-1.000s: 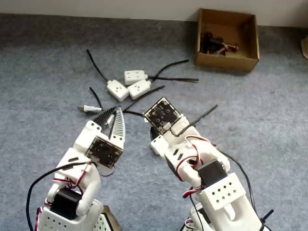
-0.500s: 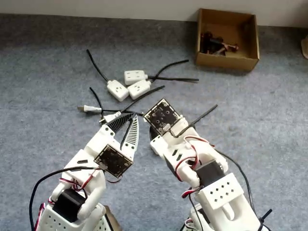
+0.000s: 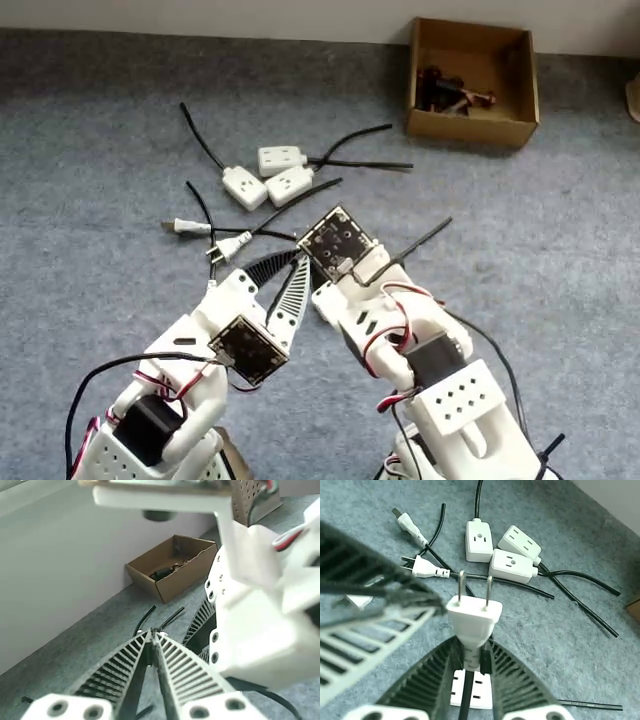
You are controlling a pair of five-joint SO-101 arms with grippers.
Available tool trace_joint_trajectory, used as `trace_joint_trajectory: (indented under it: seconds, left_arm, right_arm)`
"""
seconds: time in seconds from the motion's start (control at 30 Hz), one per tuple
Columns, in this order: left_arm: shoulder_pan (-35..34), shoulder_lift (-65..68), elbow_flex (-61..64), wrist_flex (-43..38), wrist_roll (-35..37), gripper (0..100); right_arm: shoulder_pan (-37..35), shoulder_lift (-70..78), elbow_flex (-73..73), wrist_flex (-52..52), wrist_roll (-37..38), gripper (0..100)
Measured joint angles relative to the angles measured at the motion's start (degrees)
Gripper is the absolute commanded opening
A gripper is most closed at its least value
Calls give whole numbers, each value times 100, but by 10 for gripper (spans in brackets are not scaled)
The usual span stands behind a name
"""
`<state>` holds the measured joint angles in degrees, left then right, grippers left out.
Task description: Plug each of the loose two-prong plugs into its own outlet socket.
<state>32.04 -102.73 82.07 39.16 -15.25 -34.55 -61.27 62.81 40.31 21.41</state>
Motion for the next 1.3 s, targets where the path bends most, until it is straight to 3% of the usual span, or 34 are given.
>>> trace_joint_trajectory:
  seconds: [0.2,0.83,1.0,1.3]
  left_arm:
    - [-167,0,413,-580,0,7]
    - [-255,0,774,-888,0,7]
    - [-607,0,967,-1134,0,7]
    - [-721,-70,1055,-1345,-9,7]
  right_arm:
    - [-185,0,0,123,0,6]
    - [-220,0,0,158,0,6]
    - [-220,-26,0,448,0,6]
    - [-246,-1169,9,738,0,6]
